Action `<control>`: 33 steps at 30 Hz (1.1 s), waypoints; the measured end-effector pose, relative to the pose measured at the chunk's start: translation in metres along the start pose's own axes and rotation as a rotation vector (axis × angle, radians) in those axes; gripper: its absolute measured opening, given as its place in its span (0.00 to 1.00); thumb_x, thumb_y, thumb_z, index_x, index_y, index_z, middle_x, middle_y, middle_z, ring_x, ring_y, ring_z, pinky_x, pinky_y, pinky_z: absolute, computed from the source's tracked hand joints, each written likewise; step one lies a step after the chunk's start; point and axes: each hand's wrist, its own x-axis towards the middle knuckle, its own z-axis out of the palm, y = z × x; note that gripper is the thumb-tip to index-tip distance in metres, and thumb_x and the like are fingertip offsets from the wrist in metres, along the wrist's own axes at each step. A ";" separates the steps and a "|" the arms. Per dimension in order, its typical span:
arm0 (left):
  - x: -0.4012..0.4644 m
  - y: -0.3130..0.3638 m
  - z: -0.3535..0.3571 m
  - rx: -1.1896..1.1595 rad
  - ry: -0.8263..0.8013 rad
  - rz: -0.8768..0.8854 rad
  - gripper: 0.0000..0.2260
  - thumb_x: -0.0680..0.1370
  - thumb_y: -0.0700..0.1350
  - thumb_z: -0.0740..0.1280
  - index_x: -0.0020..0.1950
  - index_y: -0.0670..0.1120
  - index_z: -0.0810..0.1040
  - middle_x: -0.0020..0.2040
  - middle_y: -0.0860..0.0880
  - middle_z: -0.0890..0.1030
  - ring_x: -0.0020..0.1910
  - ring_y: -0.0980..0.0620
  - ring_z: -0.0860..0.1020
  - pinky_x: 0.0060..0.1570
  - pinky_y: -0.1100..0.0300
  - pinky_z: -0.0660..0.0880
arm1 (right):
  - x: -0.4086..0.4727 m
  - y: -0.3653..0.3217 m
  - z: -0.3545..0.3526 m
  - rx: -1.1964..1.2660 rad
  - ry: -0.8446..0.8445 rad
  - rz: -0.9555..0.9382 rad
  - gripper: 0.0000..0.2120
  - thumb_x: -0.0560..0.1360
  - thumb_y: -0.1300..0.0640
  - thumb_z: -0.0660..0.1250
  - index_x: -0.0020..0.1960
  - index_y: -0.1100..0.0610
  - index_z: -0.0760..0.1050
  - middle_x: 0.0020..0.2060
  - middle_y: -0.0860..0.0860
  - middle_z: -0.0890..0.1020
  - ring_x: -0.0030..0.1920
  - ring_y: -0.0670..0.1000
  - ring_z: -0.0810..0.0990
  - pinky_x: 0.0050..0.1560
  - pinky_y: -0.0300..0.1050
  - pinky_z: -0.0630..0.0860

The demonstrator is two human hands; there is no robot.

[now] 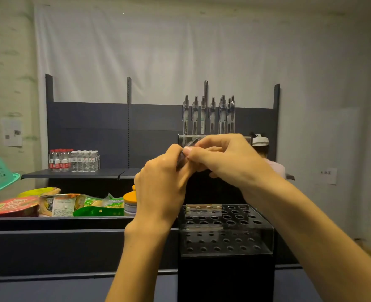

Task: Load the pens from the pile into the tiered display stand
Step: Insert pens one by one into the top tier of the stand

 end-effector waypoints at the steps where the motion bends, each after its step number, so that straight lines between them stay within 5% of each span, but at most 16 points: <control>1: 0.000 0.005 -0.003 0.002 -0.001 -0.003 0.16 0.76 0.61 0.55 0.44 0.49 0.70 0.35 0.56 0.75 0.31 0.53 0.74 0.27 0.60 0.66 | -0.001 0.000 0.003 0.034 0.041 -0.012 0.06 0.74 0.51 0.71 0.42 0.52 0.82 0.36 0.48 0.85 0.37 0.38 0.81 0.36 0.31 0.72; 4: -0.001 0.016 -0.008 -0.015 -0.056 0.001 0.20 0.72 0.66 0.49 0.49 0.52 0.68 0.37 0.59 0.73 0.32 0.59 0.72 0.28 0.68 0.64 | -0.001 -0.003 0.011 0.070 0.165 -0.059 0.04 0.75 0.52 0.68 0.43 0.51 0.80 0.37 0.49 0.84 0.40 0.44 0.82 0.41 0.40 0.77; 8: 0.002 0.015 -0.013 0.040 -0.106 0.021 0.22 0.73 0.68 0.50 0.48 0.52 0.71 0.34 0.56 0.75 0.33 0.56 0.73 0.28 0.62 0.68 | 0.018 -0.008 0.004 0.149 0.388 -0.074 0.06 0.79 0.53 0.60 0.44 0.49 0.72 0.42 0.51 0.81 0.45 0.52 0.82 0.46 0.51 0.81; 16: 0.004 -0.009 -0.035 0.201 -0.199 0.038 0.11 0.79 0.56 0.59 0.53 0.52 0.75 0.36 0.56 0.76 0.37 0.53 0.77 0.36 0.57 0.74 | 0.063 -0.014 -0.043 0.166 0.771 -0.087 0.03 0.83 0.53 0.55 0.51 0.51 0.64 0.43 0.52 0.81 0.38 0.50 0.82 0.26 0.35 0.71; 21: 0.004 -0.011 -0.038 0.246 -0.283 -0.004 0.10 0.80 0.56 0.58 0.54 0.53 0.75 0.39 0.57 0.75 0.42 0.54 0.77 0.40 0.57 0.74 | 0.075 -0.009 -0.044 -0.019 0.789 -0.135 0.06 0.83 0.55 0.55 0.57 0.56 0.66 0.37 0.45 0.73 0.34 0.42 0.76 0.25 0.26 0.70; 29: 0.015 -0.011 -0.034 0.276 -0.298 0.009 0.10 0.80 0.56 0.58 0.54 0.53 0.75 0.40 0.58 0.74 0.41 0.56 0.74 0.39 0.59 0.69 | 0.091 -0.004 -0.037 -0.288 0.651 -0.143 0.09 0.83 0.55 0.57 0.60 0.57 0.69 0.41 0.50 0.76 0.39 0.48 0.77 0.38 0.40 0.76; 33: 0.021 -0.016 -0.034 0.261 -0.297 0.011 0.10 0.80 0.55 0.58 0.54 0.52 0.75 0.40 0.58 0.73 0.42 0.54 0.76 0.41 0.58 0.73 | 0.101 -0.015 -0.037 -0.519 0.604 -0.134 0.11 0.81 0.52 0.62 0.58 0.56 0.75 0.45 0.51 0.78 0.45 0.52 0.76 0.43 0.43 0.70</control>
